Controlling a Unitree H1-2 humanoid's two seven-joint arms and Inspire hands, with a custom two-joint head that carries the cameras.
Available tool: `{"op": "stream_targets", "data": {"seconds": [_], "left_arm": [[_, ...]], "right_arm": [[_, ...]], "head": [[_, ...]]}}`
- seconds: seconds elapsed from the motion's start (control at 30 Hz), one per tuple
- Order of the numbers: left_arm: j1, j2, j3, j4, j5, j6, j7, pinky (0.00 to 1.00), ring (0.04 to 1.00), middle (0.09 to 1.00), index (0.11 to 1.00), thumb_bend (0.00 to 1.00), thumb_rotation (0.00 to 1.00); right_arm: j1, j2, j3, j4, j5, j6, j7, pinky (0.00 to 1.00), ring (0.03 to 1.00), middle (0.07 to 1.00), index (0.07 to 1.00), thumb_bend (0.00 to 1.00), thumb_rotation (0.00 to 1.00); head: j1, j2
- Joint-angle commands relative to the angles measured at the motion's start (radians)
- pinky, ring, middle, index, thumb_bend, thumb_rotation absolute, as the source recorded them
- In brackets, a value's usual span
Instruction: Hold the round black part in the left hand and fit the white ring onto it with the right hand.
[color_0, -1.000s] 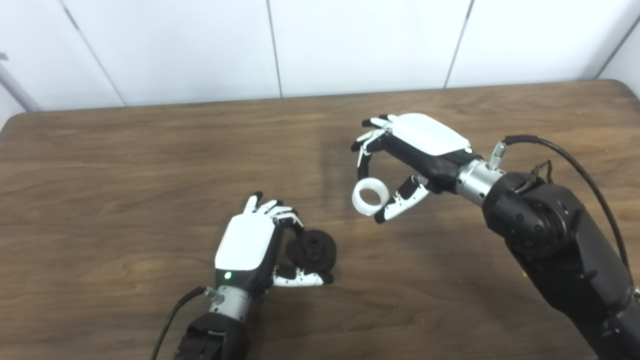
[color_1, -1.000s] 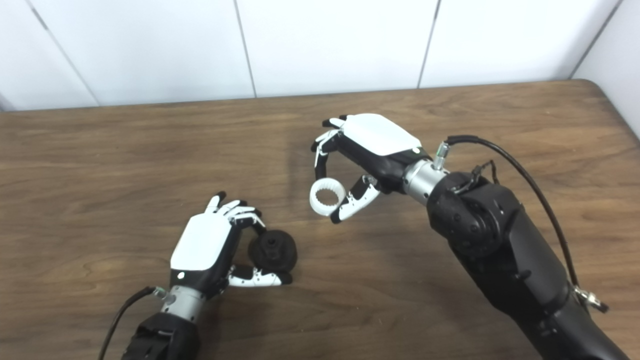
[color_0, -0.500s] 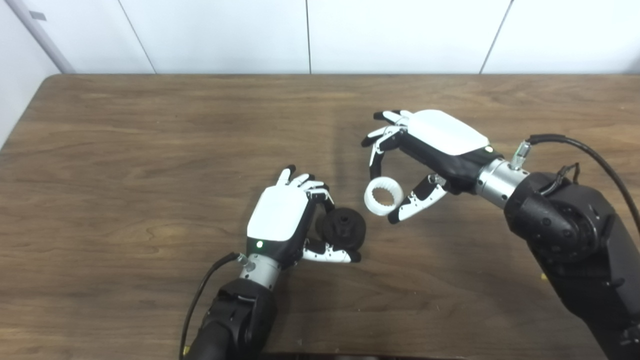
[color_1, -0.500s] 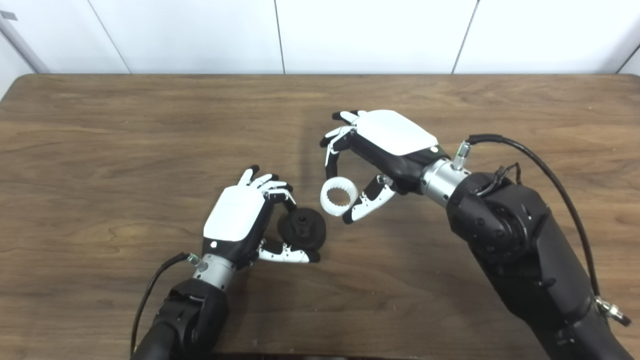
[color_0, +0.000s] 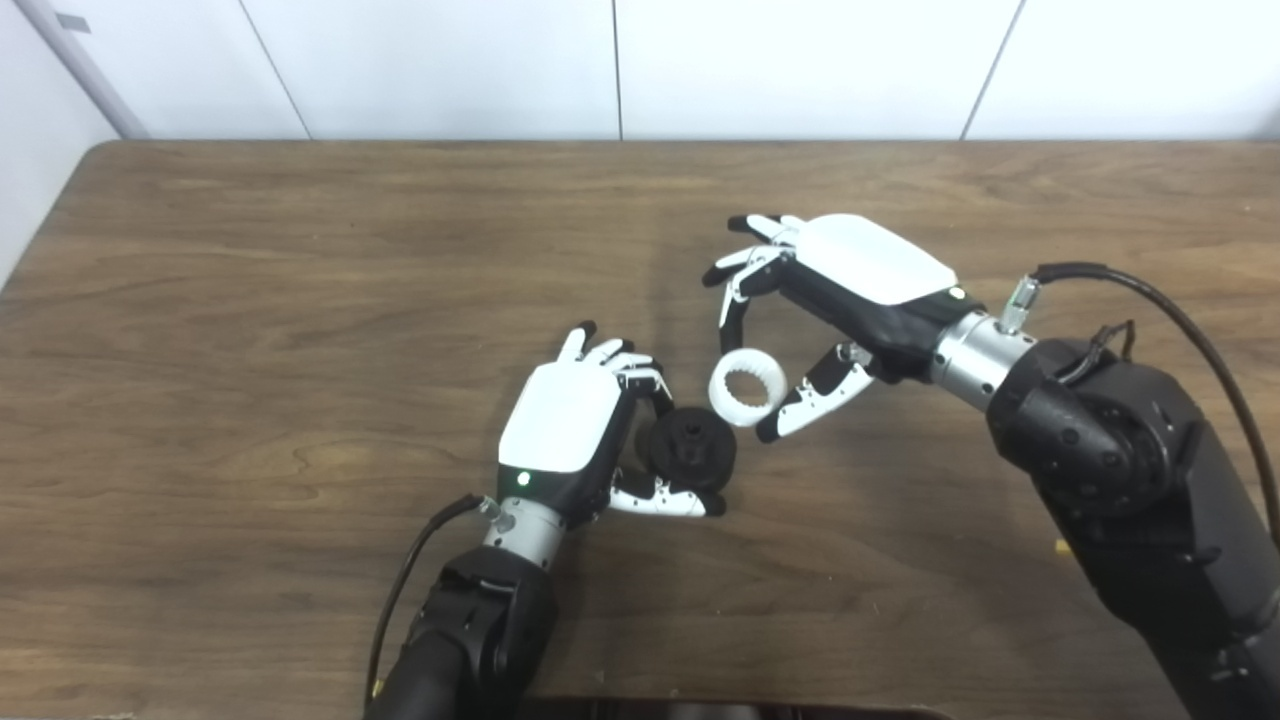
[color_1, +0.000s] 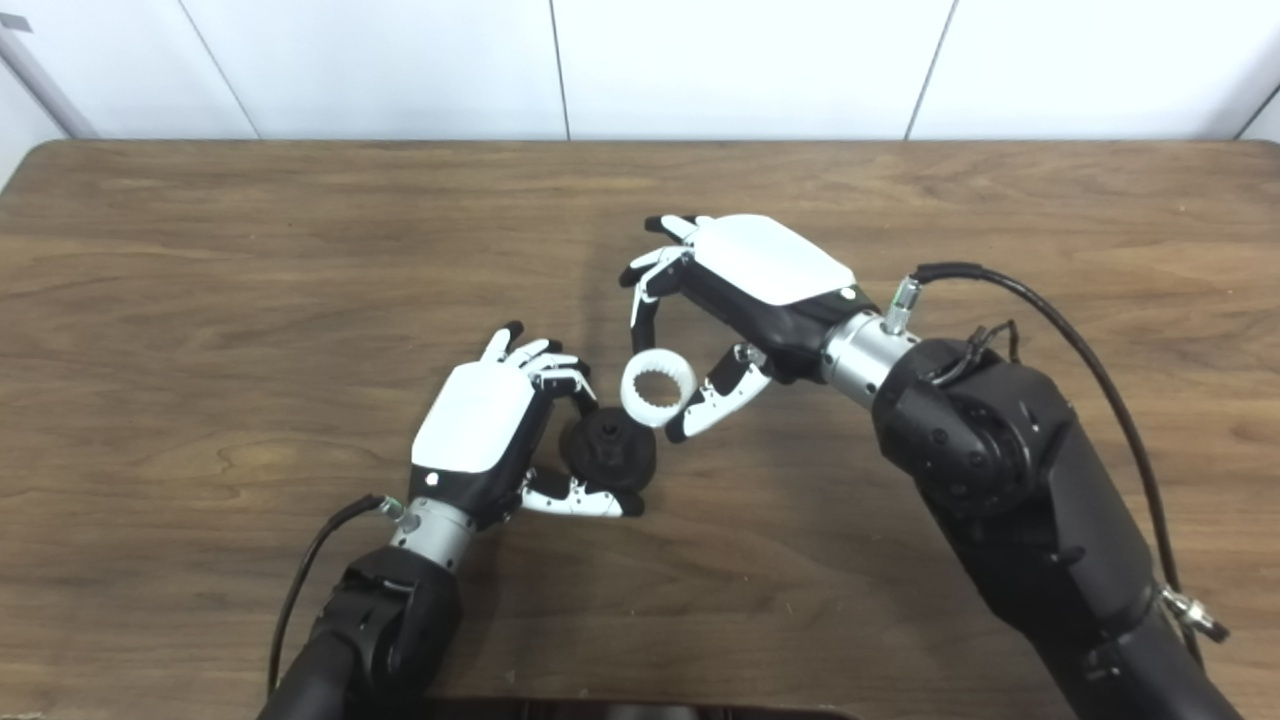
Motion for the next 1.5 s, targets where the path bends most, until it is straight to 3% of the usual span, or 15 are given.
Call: {"op": "stream_targets", "data": {"seconds": [0.0, 0.57, 1.47], "left_arm": [[-0.003, 0.0, -0.016, 0.025, 0.012, 0.001, -0.036, 1.0, 0.88, 0.769, 0.482, 0.53, 0.05], [-0.003, 0.0, -0.018, 0.022, 0.016, 0.003, -0.037, 1.0, 0.879, 0.767, 0.483, 0.52, 0.05], [-0.008, 0.007, -0.011, 0.014, 0.014, 0.007, -0.062, 1.0, 0.883, 0.773, 0.483, 0.52, 0.06]], "right_arm": [[-0.027, 0.008, -0.002, -0.012, -0.007, -0.02, -0.006, 1.0, 0.987, 0.835, 0.483, 0.52, 0.14], [-0.021, 0.043, 0.037, 0.013, -0.045, -0.02, 0.011, 1.0, 0.969, 0.831, 0.484, 0.52, 0.14], [0.016, 0.069, 0.043, 0.057, -0.07, -0.04, 0.003, 1.0, 0.984, 0.825, 0.484, 0.52, 0.14]], "head": [[-0.003, 0.001], [-0.015, 0.004], [-0.04, 0.006]]}}
